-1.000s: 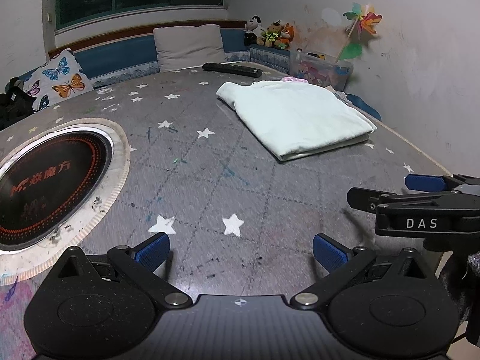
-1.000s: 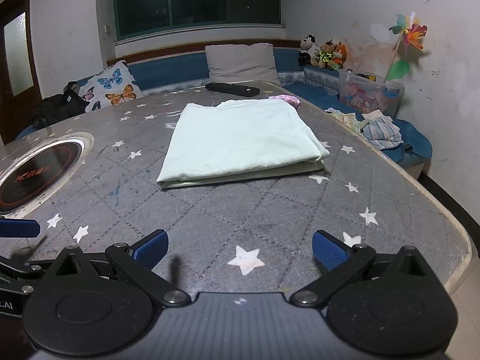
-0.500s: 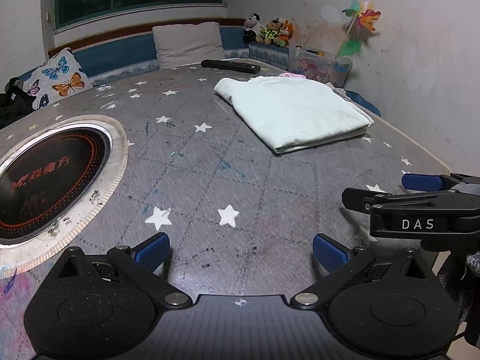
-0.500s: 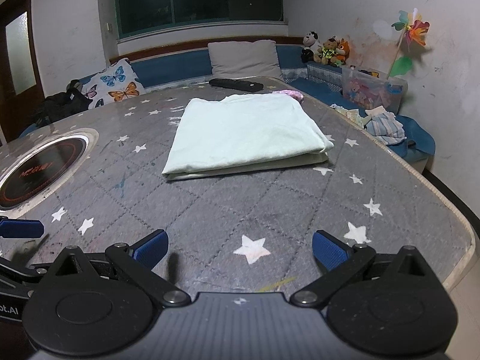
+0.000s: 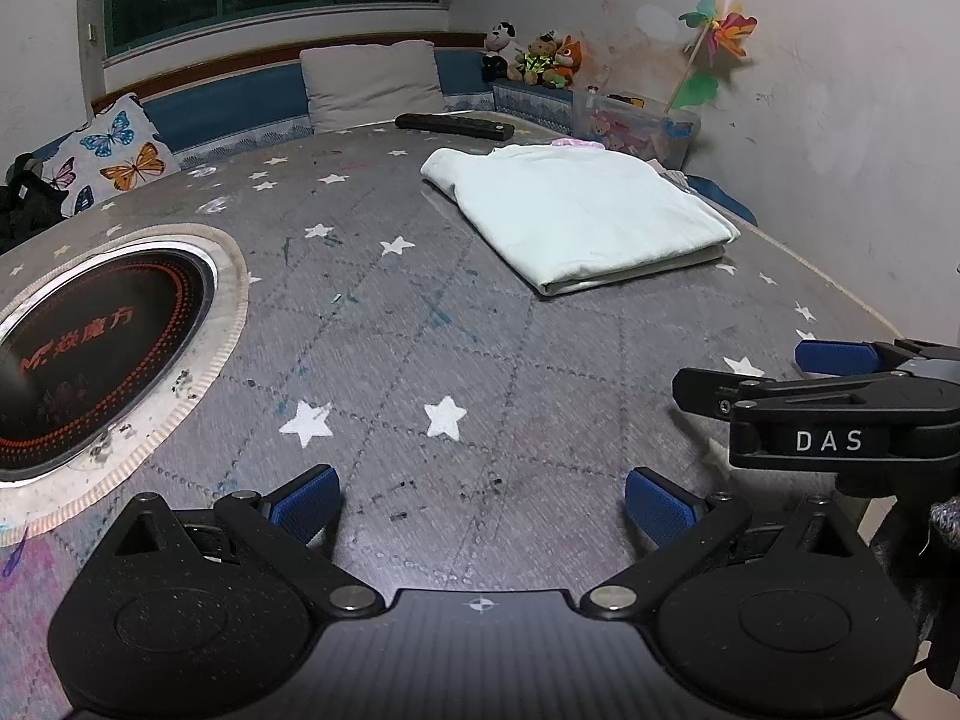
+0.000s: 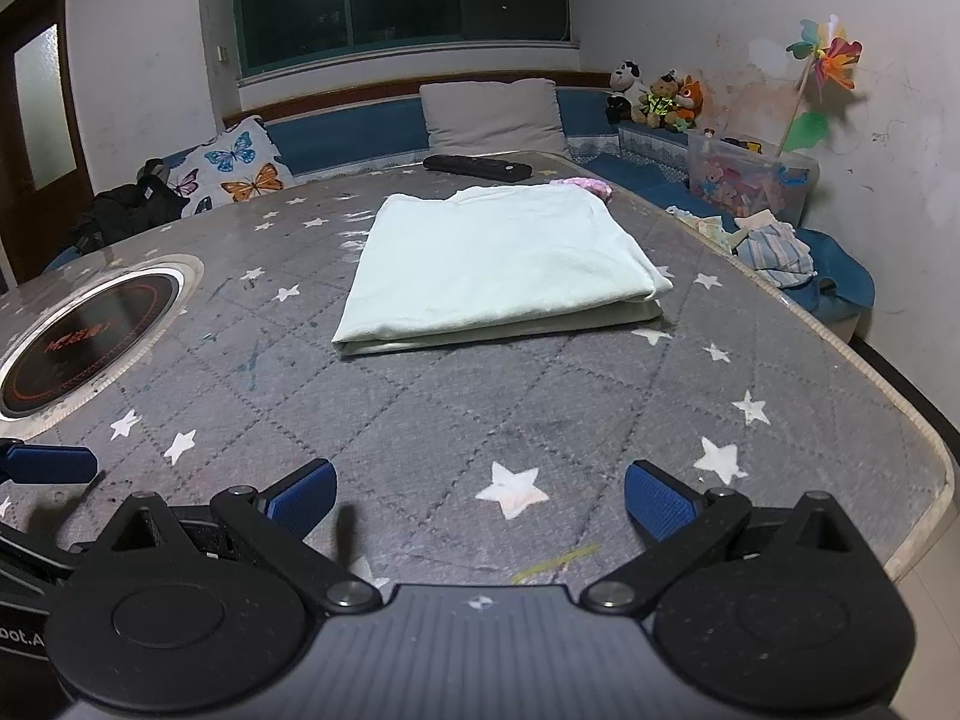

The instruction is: Fold clothes

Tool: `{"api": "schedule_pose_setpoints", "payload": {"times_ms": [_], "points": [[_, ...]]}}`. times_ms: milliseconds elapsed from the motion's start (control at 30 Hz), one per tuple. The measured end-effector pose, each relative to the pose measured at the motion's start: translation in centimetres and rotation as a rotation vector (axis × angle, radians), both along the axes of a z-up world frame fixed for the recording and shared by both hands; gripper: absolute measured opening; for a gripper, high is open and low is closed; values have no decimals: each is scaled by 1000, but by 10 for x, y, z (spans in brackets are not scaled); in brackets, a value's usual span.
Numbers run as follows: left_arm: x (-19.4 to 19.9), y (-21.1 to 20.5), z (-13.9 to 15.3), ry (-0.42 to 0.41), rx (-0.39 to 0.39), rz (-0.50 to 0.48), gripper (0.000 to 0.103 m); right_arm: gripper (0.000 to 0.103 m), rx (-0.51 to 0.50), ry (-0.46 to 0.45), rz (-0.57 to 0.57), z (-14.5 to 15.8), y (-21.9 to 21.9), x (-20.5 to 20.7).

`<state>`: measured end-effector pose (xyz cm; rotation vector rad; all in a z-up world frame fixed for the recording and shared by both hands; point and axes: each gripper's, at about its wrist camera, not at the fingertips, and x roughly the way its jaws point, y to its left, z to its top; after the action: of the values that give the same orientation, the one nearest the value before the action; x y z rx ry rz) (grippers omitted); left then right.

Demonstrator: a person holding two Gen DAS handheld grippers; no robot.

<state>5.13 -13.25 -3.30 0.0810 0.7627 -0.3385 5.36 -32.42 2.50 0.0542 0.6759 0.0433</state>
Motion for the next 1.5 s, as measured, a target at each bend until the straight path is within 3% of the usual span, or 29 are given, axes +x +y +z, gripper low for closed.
{"api": "schedule_pose_setpoints", "payload": {"times_ms": [867, 1500], "points": [[2, -2, -1, 7, 7, -1, 103, 103, -1, 8, 7, -2, 1, 2], [20, -2, 2, 6, 25, 0, 103, 103, -43, 27, -2, -4, -1, 27]]}}
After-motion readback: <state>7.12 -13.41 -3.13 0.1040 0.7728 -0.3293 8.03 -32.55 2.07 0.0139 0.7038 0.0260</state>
